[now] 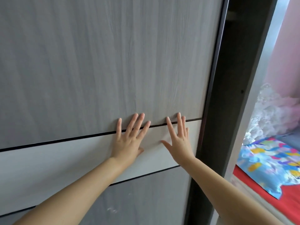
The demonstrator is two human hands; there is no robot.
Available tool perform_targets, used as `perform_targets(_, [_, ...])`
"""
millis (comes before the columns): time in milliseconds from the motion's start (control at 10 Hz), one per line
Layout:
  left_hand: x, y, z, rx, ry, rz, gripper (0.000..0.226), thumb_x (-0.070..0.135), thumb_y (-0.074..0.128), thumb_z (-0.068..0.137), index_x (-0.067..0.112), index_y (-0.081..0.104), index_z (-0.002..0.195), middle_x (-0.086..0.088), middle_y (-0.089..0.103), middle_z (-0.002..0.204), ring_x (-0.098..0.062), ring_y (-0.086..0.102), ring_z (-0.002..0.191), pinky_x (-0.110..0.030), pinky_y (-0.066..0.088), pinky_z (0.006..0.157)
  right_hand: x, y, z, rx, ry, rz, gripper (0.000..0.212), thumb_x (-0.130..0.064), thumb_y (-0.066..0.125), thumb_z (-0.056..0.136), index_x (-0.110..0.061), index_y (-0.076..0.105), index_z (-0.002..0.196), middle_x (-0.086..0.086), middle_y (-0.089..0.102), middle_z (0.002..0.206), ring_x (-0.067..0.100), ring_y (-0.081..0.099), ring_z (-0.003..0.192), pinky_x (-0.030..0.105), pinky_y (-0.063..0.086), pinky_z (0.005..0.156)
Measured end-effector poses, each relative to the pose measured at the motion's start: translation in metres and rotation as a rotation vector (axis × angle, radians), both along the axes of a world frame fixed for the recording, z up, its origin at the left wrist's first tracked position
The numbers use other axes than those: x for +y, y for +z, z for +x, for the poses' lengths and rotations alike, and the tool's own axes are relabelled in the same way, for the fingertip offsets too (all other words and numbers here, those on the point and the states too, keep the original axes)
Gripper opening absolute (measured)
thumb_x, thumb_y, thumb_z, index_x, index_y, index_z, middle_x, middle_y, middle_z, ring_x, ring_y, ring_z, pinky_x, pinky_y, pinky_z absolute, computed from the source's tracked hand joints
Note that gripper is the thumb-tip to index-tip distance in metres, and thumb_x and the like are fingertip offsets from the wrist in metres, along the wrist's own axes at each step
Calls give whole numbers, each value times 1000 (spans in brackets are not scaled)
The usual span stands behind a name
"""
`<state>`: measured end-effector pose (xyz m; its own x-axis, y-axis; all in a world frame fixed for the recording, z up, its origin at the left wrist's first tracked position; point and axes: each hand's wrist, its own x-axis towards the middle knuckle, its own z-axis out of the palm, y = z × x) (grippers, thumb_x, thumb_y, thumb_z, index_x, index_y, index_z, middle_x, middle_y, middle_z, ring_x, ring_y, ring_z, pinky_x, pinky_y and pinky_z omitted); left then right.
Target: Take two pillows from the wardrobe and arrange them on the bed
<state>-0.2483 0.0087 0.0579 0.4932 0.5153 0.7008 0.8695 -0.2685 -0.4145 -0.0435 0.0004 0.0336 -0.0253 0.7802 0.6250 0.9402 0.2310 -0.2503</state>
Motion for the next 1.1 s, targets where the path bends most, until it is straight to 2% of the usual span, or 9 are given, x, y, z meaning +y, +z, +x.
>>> perform_targets(100, [13, -4, 16, 31, -54, -5, 123, 51, 89, 41, 22, 32, 146, -2, 21, 156, -20, 21, 144, -56, 4, 117, 5, 0, 29, 75, -6, -20, 93, -28, 63, 91, -34, -14, 144, -4, -31, 152, 26, -28, 143, 57, 11, 119])
perform_targets(200, [20, -5, 43, 46, -66, -38, 123, 52, 88, 43, 23, 31, 148, -2, 16, 157, -18, 17, 144, -52, -3, 116, 7, 1, 57, 93, -11, -40, 93, -26, 63, 91, -36, -13, 144, -3, -31, 154, 28, -25, 146, 57, 28, 114])
perform_targets(300, [24, -5, 64, 55, -83, -30, 121, 55, 86, 45, 22, 31, 148, -2, 15, 158, -18, 16, 145, -50, -4, 117, 9, 2, 80, 79, -14, -34, 93, -26, 63, 90, -37, -12, 144, -2, -31, 154, 29, -23, 146, 55, 34, 111])
perform_targets(500, [30, -5, 96, 63, -111, -13, 117, 58, 85, 45, 22, 37, 146, -2, 21, 155, -18, 23, 144, -47, -1, 117, 16, 1, 118, 24, -57, -25, 94, -30, 62, 90, -40, -16, 142, -2, -33, 153, 30, -21, 146, 55, 41, 106])
perform_targets(700, [32, -4, 118, 44, -114, -48, 118, 58, 85, 45, 22, 36, 146, -2, 21, 155, -18, 22, 142, -48, -2, 117, 19, 1, 137, 11, -63, -5, 92, -30, 64, 89, -36, -10, 144, -3, -30, 154, 30, -18, 147, 56, 43, 104])
perform_targets(800, [30, -2, 122, 53, -119, -75, 116, 56, 85, 45, 22, 37, 146, -3, 20, 155, -17, 22, 142, -47, -3, 117, 19, 3, 144, -5, -68, 27, 92, -29, 64, 89, -33, -9, 145, -3, -28, 154, 31, -16, 147, 52, 47, 102])
perform_targets(900, [23, 5, 128, 50, -98, -73, 111, 55, 83, 51, 23, 36, 146, -2, 17, 155, -18, 17, 142, -47, -6, 115, 10, 9, 145, -21, -72, -15, 90, -31, 61, 91, -31, -12, 144, -3, -30, 152, 30, -14, 148, 44, 45, 106])
perform_targets(1000, [17, 7, 127, 35, -187, -53, 97, 43, 78, 66, 21, 32, 148, -10, 13, 158, -28, 8, 145, -52, -1, 119, 0, 21, 144, 41, -53, -34, 82, -35, 60, 91, -32, 4, 151, -3, -13, 159, 26, 13, 149, 33, 39, 108])
perform_targets(1100, [-9, -28, 112, 14, -390, -71, 87, 38, 81, 55, 21, 53, 135, -10, 53, 142, -27, 46, 134, -51, 41, 105, -22, 63, 148, 199, 49, 226, 44, -40, 63, 88, -32, 56, 131, -16, 48, 138, 13, 56, 124, 17, 40, 99])
